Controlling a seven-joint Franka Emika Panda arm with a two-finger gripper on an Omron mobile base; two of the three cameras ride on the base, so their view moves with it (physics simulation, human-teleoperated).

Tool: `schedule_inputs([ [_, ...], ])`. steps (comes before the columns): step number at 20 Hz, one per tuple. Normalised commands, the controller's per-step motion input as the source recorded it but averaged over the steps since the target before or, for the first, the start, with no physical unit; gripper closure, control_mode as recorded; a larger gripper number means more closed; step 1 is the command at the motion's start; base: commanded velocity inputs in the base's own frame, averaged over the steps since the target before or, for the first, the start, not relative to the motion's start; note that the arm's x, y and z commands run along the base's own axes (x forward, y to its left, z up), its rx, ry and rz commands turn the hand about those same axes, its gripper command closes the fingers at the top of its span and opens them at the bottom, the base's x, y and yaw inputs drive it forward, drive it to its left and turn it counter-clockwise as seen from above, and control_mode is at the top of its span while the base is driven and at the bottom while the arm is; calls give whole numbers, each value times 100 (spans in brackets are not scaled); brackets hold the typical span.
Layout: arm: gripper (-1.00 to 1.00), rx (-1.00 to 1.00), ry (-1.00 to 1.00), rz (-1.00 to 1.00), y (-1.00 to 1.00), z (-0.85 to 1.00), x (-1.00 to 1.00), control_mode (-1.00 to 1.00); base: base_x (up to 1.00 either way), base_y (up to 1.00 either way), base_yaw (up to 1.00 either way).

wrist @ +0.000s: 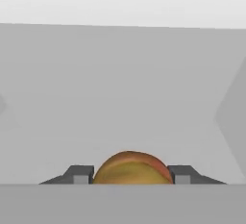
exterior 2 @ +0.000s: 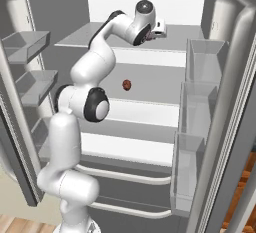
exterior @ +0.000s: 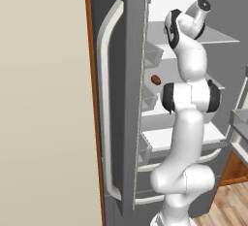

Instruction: Move the apricot and sweet potato from the top shelf to the second highest shelf to make space. Then, place the pitcher from the counter on the cleared top shelf.

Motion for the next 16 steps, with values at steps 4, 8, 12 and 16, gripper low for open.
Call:
schedule_inputs([
  [4,100,-9,-30,0,0,-72,-30,-100,0,0,0],
  [8,100,-3,-35,0,0,-13,-54,-100,0,0,0],
  [12,100,0,-14,0,0,19,-95,-100,0,0,0],
  [16,100,0,5,0,0,52,-100,-100,0,0,0],
])
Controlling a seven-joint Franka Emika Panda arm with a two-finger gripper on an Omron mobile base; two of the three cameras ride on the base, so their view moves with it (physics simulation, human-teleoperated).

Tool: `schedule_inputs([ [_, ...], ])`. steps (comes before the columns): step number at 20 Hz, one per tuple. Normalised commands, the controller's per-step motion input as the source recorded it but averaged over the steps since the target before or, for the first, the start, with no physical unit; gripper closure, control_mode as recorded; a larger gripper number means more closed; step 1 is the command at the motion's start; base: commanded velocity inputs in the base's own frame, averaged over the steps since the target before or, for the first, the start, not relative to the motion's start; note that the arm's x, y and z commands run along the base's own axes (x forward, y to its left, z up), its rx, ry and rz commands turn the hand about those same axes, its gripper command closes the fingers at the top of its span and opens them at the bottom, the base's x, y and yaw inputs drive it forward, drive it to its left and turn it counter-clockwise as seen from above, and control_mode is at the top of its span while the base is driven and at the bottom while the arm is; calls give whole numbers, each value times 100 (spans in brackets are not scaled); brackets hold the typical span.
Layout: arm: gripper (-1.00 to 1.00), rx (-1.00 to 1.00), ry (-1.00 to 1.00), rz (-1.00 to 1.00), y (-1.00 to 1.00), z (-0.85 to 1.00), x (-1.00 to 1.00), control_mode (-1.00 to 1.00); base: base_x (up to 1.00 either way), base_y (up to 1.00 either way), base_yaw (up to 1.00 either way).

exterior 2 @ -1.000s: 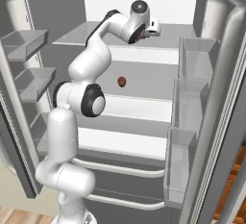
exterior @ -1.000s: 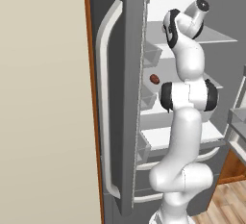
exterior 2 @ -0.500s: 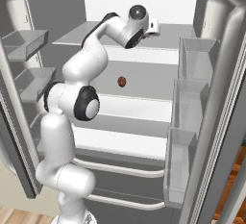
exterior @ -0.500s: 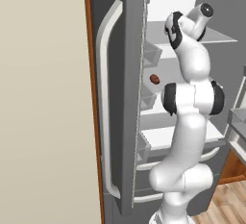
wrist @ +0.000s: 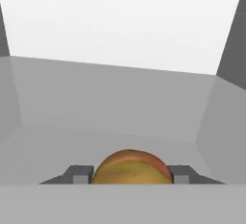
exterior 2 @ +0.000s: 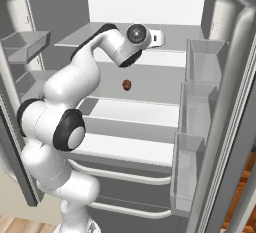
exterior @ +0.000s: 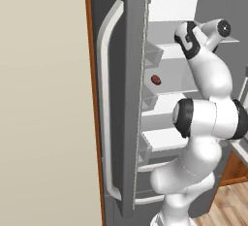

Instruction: Move the apricot and sweet potato from the top shelf to the second highest shelf to make space. Then, place the pitcher from the counter on the cleared top shelf.

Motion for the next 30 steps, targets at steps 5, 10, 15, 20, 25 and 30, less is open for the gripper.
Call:
schedule_inputs([
  [5,100,-2,14,3,0,56,-100,-100,0,0,0],
  [10,100,-5,13,4,0,11,-100,-100,0,0,0],
  [15,100,-7,0,5,0,-43,-91,-100,0,0,0],
  [20,100,-6,0,5,0,-66,-68,-100,0,0,0],
  [25,100,-3,2,3,0,-64,-41,-100,0,0,0],
  [30,100,0,2,1,0,-45,-7,-100,0,0,0],
])
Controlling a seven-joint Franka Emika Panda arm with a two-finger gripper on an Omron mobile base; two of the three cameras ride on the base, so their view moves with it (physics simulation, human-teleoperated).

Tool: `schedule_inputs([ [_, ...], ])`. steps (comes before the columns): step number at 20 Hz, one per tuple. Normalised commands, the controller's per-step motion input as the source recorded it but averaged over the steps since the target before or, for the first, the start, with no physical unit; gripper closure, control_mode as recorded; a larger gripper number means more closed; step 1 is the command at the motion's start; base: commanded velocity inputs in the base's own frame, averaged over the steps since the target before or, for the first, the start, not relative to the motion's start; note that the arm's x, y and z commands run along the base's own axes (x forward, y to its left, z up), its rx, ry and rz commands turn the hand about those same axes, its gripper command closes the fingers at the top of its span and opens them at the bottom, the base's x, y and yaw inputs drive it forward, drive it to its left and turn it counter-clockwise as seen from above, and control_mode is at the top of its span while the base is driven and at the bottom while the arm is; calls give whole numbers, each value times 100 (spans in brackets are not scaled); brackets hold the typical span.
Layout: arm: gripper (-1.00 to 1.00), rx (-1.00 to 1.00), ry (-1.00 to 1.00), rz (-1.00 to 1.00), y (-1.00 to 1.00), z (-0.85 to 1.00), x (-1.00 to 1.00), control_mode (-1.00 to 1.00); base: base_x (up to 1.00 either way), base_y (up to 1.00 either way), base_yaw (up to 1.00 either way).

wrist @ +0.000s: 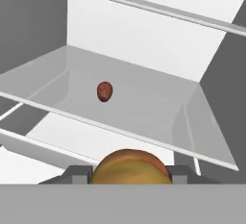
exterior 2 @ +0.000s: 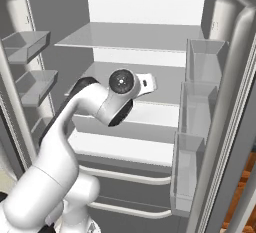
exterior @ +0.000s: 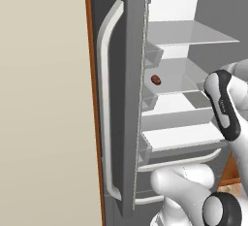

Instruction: Move the apricot and sweet potato from the top shelf to the second highest shelf to make space. Then, place the pitcher from the counter on the cleared top shelf.

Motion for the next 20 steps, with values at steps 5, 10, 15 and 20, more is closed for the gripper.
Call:
schedule_inputs([
  [5,100,0,8,0,0,-23,28,-100,0,0,0],
  [10,100,0,8,0,0,-16,44,-100,0,0,0],
  [15,100,0,2,0,0,-11,40,-100,0,0,0],
  [20,100,0,0,1,0,-23,32,-100,0,0,0],
])
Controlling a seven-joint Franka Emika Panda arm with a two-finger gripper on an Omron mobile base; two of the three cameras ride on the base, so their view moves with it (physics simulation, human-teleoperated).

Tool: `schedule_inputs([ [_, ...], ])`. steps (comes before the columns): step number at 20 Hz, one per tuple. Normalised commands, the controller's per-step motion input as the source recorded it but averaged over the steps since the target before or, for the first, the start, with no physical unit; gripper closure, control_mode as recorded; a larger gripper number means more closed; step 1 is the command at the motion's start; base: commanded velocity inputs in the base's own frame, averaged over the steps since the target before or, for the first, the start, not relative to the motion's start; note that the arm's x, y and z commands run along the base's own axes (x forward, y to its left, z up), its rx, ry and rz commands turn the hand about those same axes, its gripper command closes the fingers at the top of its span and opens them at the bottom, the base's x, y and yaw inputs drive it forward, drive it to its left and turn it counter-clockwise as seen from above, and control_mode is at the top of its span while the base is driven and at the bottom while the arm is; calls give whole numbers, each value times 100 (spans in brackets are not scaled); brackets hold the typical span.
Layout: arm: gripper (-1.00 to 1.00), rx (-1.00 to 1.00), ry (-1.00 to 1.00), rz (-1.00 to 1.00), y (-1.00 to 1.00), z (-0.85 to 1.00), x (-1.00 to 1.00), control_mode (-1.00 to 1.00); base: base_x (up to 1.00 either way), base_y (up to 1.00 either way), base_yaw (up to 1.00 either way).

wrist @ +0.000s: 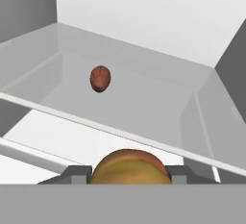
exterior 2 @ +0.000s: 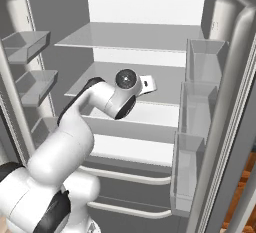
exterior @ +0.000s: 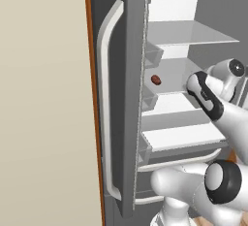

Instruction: Move the apricot and sweet potato from the top shelf to the second highest shelf to make space. Then, place the pitcher from the counter on the cleared top shelf.

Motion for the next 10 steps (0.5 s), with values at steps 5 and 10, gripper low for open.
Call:
schedule_inputs([
  [5,100,0,0,1,-4,-22,31,-100,0,0,0],
  [10,100,0,0,1,-8,-17,21,-100,0,0,0],
])
